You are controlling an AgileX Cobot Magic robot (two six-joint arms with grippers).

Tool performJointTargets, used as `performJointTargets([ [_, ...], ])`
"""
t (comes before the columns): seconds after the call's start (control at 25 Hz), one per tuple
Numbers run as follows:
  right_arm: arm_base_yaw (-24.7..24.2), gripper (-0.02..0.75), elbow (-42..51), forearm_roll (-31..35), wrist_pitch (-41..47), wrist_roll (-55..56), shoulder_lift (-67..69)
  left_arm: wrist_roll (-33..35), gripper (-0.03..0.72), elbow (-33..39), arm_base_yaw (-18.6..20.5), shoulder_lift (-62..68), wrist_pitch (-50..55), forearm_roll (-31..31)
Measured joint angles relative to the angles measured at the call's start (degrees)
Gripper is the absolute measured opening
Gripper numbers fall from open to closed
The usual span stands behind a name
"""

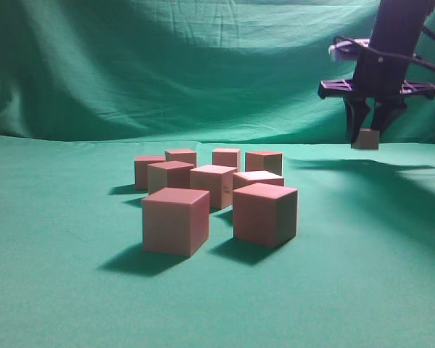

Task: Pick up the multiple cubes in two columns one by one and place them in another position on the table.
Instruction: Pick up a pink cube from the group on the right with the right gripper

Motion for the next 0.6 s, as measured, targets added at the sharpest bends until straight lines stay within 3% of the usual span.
performJointTargets([
  [0.36,0.1,0.258,-16.1,0.8,19.9,0.2,-3.9,0.0,0.0,0.0,0.0,0.0,0.0,0.0],
  [0.6,1.5,0.258,-16.8,3.2,24.2,0.3,-10.1,0.0,0.0,0.0,0.0,0.0,0.0,0.0],
])
